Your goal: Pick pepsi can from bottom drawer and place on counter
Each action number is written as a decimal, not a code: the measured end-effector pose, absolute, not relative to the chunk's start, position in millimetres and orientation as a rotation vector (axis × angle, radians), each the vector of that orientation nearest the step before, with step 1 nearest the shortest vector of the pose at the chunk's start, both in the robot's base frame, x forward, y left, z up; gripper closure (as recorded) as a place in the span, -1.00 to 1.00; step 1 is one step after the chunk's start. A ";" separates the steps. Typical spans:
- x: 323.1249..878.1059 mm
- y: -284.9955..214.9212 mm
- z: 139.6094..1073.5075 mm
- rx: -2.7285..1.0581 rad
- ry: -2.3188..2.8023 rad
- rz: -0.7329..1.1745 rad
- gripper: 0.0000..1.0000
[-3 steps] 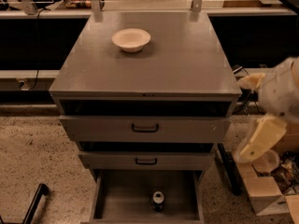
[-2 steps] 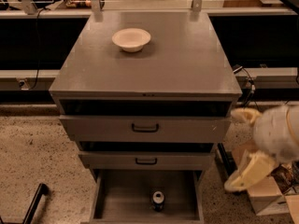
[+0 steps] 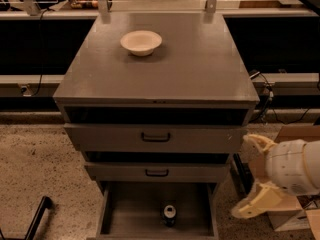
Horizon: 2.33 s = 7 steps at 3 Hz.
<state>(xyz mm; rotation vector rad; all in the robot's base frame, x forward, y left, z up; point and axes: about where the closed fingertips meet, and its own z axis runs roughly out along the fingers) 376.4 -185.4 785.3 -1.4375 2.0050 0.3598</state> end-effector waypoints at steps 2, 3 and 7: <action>394.7 -134.9 694.6 -1.077 1.765 0.564 -1.00; 399.0 -121.4 680.7 -1.077 1.672 0.582 -1.00; 390.0 -80.6 462.0 -1.287 1.801 0.669 -1.00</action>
Offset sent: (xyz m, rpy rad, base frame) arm 0.0440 0.0564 -0.1861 0.7326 -0.3791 -0.0632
